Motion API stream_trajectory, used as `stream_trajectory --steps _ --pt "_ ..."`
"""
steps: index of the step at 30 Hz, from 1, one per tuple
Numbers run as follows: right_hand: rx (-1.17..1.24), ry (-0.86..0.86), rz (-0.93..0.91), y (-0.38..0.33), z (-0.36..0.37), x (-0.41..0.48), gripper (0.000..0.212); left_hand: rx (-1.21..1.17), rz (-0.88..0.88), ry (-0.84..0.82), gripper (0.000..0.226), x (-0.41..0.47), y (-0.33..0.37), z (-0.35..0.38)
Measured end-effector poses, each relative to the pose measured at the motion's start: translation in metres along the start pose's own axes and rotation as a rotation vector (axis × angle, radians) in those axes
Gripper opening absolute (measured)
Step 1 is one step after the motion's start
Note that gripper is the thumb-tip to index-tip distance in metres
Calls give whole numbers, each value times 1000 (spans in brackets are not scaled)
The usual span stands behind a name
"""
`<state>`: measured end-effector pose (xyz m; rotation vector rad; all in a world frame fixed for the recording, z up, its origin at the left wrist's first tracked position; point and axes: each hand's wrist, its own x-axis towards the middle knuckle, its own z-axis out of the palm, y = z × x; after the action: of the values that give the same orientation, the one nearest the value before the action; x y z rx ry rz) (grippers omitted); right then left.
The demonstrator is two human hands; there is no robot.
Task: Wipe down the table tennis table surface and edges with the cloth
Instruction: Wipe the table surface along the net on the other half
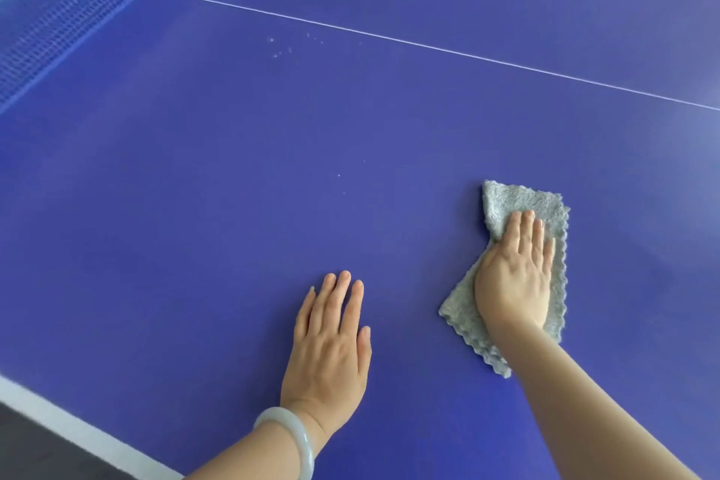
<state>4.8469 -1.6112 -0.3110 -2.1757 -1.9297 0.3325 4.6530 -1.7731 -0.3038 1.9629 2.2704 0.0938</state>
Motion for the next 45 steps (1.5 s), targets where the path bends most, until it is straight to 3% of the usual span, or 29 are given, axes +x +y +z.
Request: stream_trajectory --steps 2,5,12,15,20,25,27,30,32,34,36,38,40,42,45 --pt "22 2 26 -41 16 -15 60 12 1 -50 57 -2 2 -2" --pt "37 -63 -144 -91 35 -37 62 -27 25 -66 56 -1 3 -10" --pt "20 -80 -203 -98 33 -32 55 -542 145 5 45 13 -54 -28" --pt "42 -76 -219 -99 28 -30 52 -380 255 87 40 49 -116 -41" --pt "39 -90 -230 -101 19 -74 51 -45 362 22 46 110 -195 -43" --pt "-9 5 -92 -163 58 -178 61 -38 423 32 56 115 -205 -34" --pt "4 -7 -177 -185 66 -193 61 -72 424 32 56 112 -207 -33" --pt "-9 -91 -388 -142 42 -176 54 -87 434 24 56 113 -208 -35" --pt "-67 -55 -235 -86 23 -159 51 -89 427 13 57 115 -208 -34" --pt "-61 22 141 -40 5 -142 52 -85 417 10 57 115 -206 -33" --pt "-37 83 435 -36 5 -126 54 -73 414 12 57 116 -204 -32" --pt "0 135 557 -73 20 -113 55 -64 411 10 56 114 -203 -33" --pt "26 153 447 -132 42 -112 56 -59 412 2 56 113 -204 -34" --pt "9 102 154 -188 64 -125 58 -69 420 -5 56 113 -205 -35" --pt "9 -27 -263 -186 64 -126 54 -85 435 -10 56 114 -208 -35"
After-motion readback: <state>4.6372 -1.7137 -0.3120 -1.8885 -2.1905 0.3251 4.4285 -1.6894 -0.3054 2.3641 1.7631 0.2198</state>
